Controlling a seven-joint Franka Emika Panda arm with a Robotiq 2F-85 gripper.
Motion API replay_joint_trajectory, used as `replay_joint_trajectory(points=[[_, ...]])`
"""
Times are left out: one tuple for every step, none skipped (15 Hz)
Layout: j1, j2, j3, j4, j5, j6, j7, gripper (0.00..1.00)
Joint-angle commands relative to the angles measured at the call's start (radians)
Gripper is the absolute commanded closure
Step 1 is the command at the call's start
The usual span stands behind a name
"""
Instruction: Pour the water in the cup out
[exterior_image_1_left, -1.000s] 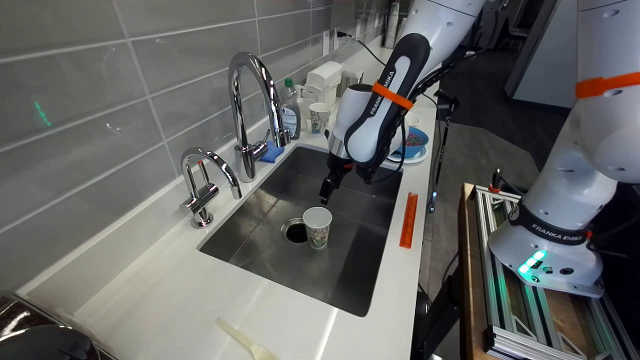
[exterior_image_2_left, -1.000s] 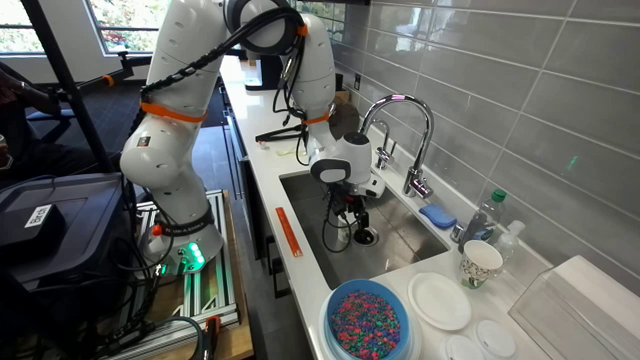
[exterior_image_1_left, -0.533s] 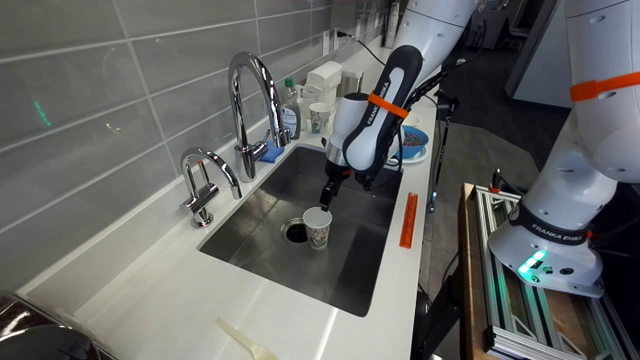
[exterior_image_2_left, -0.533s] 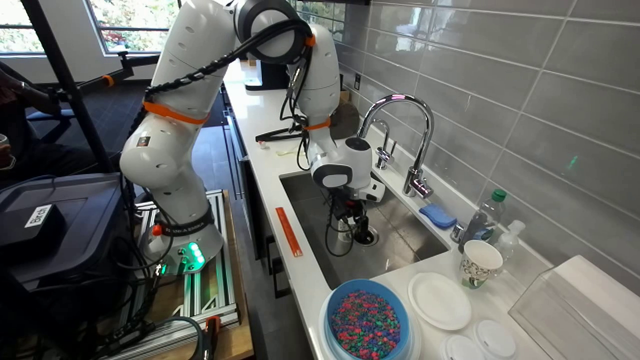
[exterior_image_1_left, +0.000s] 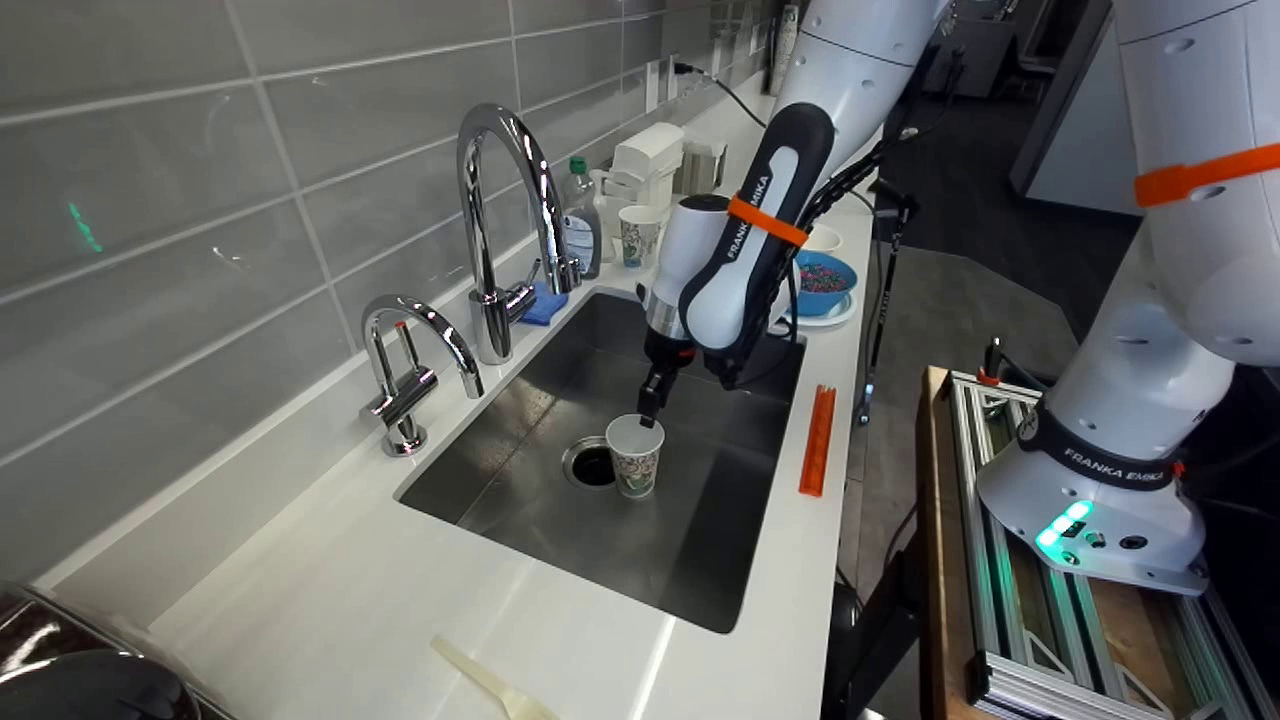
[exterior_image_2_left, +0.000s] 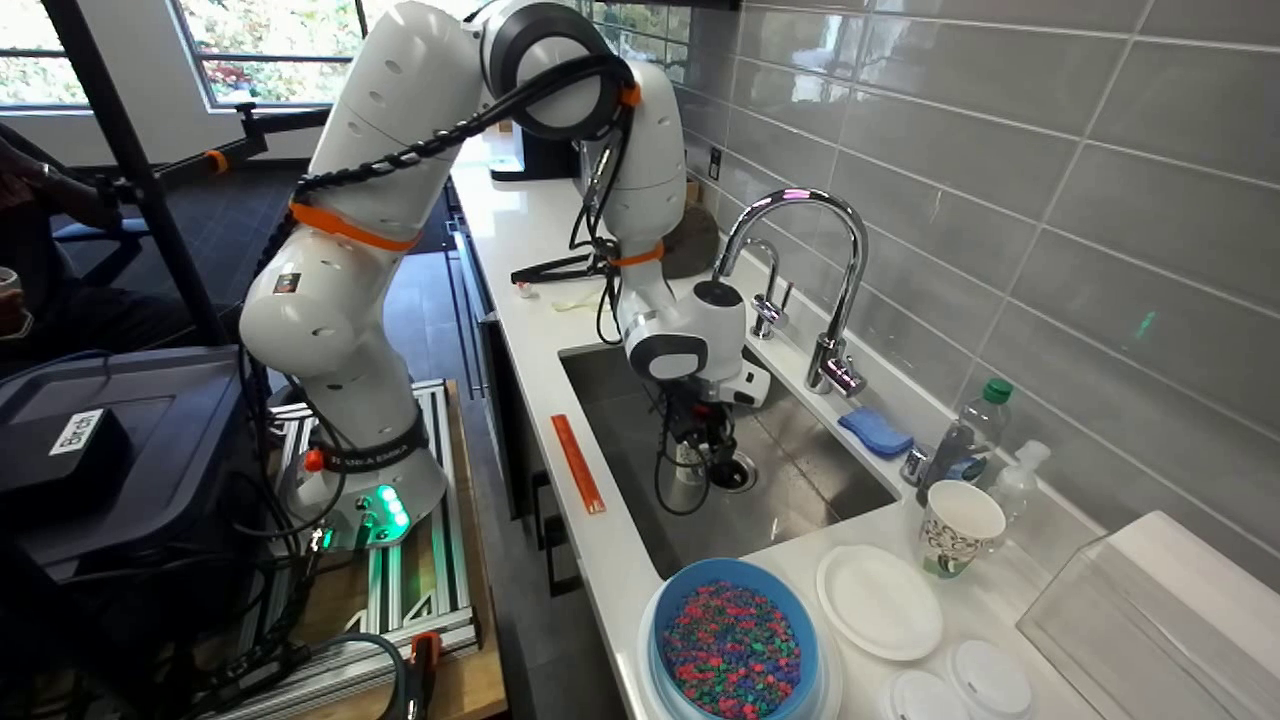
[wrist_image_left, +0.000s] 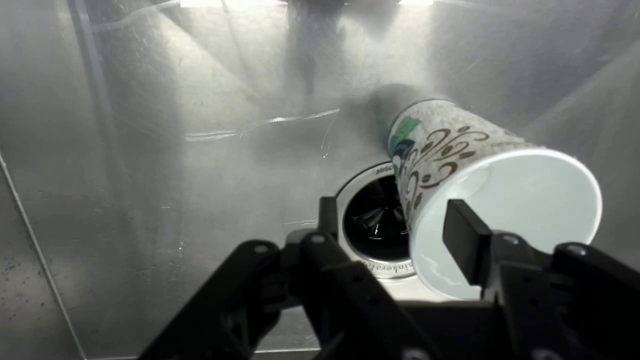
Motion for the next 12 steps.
replay_joint_trajectory(points=[[-0.014,0.031,0.013,0.022,-0.027,0.014,0.026,0.51],[-0.012,0.033,0.011,0.024,-0.027,0.014,0.027,0.58],[-0.012,0.034,0.011,0.026,-0.028,0.015,0.026,0.61],[-0.013,0.035,0.012,0.027,-0.027,0.016,0.026,0.68],[-0.013,0.035,0.012,0.028,-0.027,0.017,0.027,0.65],[-0.014,0.036,0.014,0.029,-0.027,0.018,0.026,0.64],[-0.014,0.037,0.014,0.030,-0.027,0.018,0.027,0.68],[-0.016,0.036,0.016,0.029,-0.027,0.020,0.026,0.82],[-0.016,0.036,0.016,0.029,-0.027,0.020,0.025,0.92],[-0.018,0.035,0.020,0.029,-0.027,0.020,0.024,0.93],[-0.020,0.035,0.023,0.029,-0.027,0.020,0.023,0.98],[-0.022,0.034,0.027,0.029,-0.026,0.020,0.022,1.00]])
